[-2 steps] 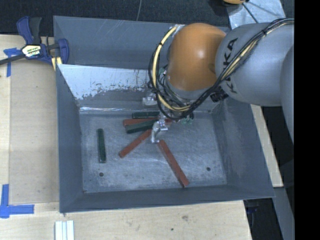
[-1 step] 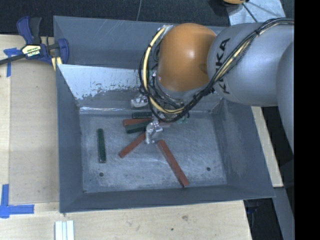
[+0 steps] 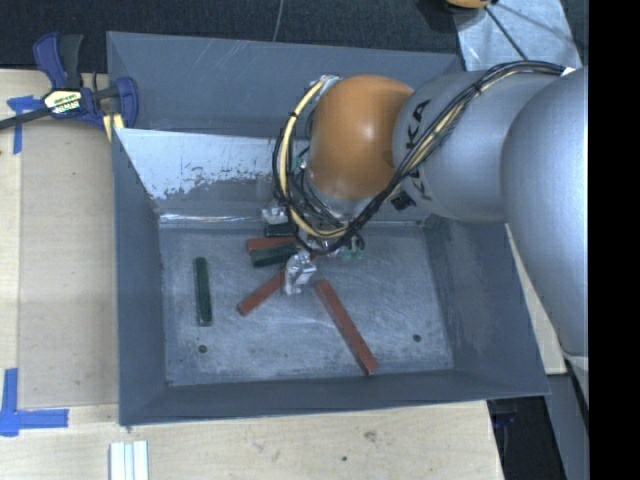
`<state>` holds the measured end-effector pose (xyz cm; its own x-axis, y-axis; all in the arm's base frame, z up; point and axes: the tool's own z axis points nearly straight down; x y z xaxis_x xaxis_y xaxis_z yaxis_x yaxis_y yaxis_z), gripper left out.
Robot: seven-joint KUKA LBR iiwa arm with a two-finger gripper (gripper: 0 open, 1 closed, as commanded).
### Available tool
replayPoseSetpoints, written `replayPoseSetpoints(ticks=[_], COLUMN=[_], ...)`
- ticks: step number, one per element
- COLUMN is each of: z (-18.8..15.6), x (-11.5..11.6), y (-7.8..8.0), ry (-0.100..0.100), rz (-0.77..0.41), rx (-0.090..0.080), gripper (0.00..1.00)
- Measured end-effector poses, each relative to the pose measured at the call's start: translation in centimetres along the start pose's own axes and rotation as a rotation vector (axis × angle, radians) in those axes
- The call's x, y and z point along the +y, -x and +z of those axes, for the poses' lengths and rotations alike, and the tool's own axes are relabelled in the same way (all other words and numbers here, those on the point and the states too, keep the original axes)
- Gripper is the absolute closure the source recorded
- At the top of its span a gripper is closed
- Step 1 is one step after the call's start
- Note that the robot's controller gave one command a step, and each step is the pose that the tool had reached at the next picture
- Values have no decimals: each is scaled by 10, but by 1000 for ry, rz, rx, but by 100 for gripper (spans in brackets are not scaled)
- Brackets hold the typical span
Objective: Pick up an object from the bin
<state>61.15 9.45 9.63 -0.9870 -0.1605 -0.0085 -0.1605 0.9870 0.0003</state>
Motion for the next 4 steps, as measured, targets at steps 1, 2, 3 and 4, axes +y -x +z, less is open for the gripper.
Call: replayPoseSetpoints(ticks=[1, 2, 3, 4], z=[19, 19, 16, 1], x=[6, 6, 6, 6], y=[-12, -12, -14, -16], ry=[-2, -1, -1, 0], rz=[-124, -124, -124, -124], rx=[-15, -15, -7, 8], gripper=[100, 100, 100, 100])
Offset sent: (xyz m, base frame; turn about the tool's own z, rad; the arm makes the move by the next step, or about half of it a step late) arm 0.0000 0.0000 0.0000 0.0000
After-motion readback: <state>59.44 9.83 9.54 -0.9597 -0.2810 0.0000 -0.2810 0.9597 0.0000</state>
